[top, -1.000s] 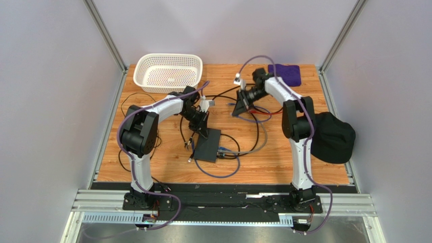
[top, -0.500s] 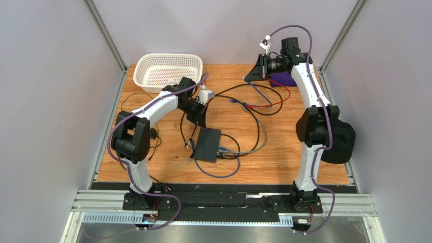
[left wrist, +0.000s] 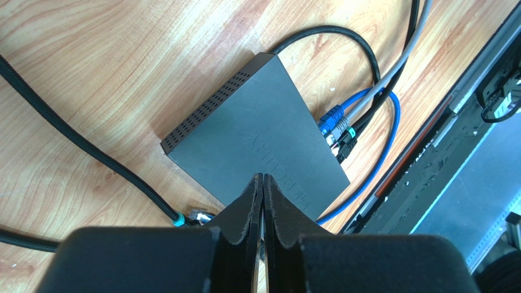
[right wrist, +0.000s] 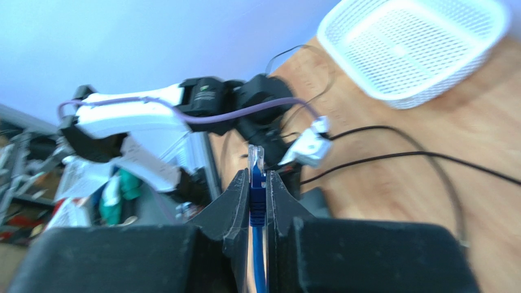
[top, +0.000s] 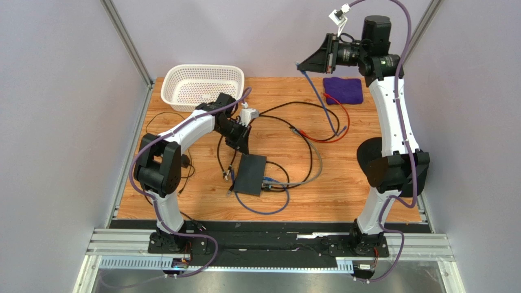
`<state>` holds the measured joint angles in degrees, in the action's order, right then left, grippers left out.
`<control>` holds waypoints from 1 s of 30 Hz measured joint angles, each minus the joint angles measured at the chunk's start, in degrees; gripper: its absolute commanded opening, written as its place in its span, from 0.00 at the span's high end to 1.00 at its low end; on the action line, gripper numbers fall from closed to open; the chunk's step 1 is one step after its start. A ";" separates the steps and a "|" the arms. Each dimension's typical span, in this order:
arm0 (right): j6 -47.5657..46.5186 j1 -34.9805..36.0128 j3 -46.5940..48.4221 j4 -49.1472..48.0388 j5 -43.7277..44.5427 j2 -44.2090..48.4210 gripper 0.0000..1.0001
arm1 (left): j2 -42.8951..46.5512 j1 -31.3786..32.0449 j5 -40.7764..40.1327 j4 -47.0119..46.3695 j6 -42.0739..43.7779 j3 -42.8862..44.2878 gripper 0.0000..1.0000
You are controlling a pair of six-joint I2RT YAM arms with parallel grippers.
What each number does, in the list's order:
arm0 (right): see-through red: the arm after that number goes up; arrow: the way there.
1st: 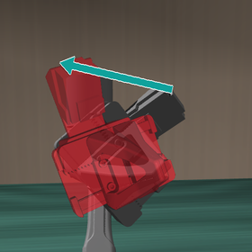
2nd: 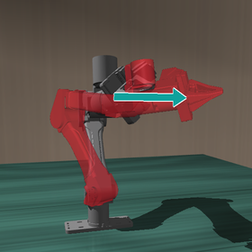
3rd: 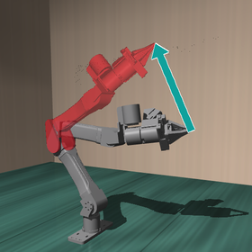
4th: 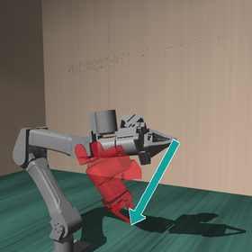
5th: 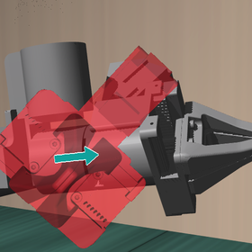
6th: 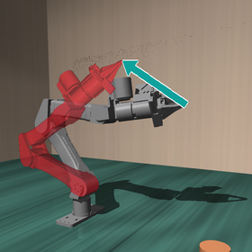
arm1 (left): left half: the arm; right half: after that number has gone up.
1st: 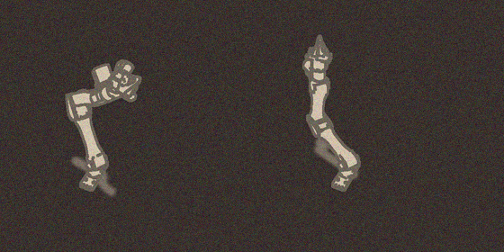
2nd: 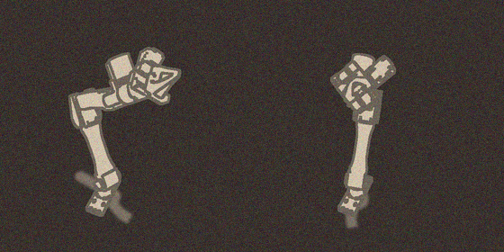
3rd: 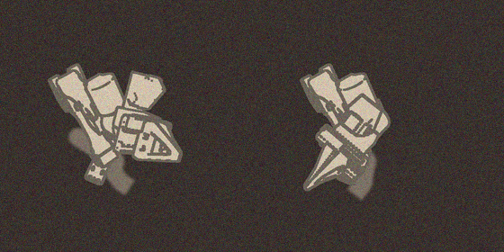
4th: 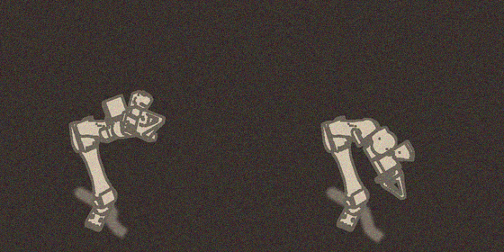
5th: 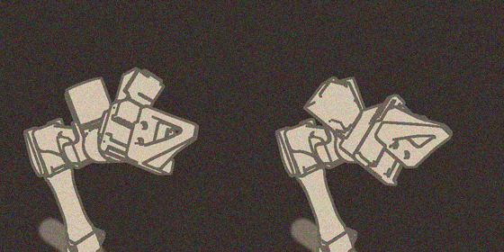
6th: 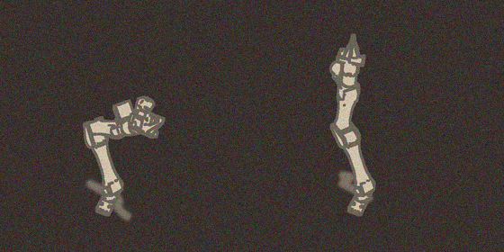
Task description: Pull the plug from the switch port
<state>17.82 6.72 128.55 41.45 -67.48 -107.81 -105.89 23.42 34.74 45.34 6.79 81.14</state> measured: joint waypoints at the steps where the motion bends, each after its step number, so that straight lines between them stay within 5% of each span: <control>1: -1.01 -0.92 0.96 -0.22 0.81 -0.35 1.00 | 0.00 0.00 0.15 0.04 0.00 0.00 0.89; 15: -22.88 -5.60 8.15 10.51 28.76 -21.55 0.97 | 0.00 0.24 0.09 0.00 0.07 0.00 0.84; 24: -24.17 -1.70 1.36 13.94 31.39 -24.37 0.29 | 0.04 0.24 -0.96 -0.46 0.44 -1.62 0.71; 30: -22.45 0.24 -0.02 12.98 30.25 -23.30 0.20 | 1.01 0.24 -2.78 -0.63 1.11 -2.91 0.55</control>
<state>-4.62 6.96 128.53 54.43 -37.23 -131.11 -104.88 23.66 31.97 44.71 7.90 78.24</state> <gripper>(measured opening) 0.759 0.393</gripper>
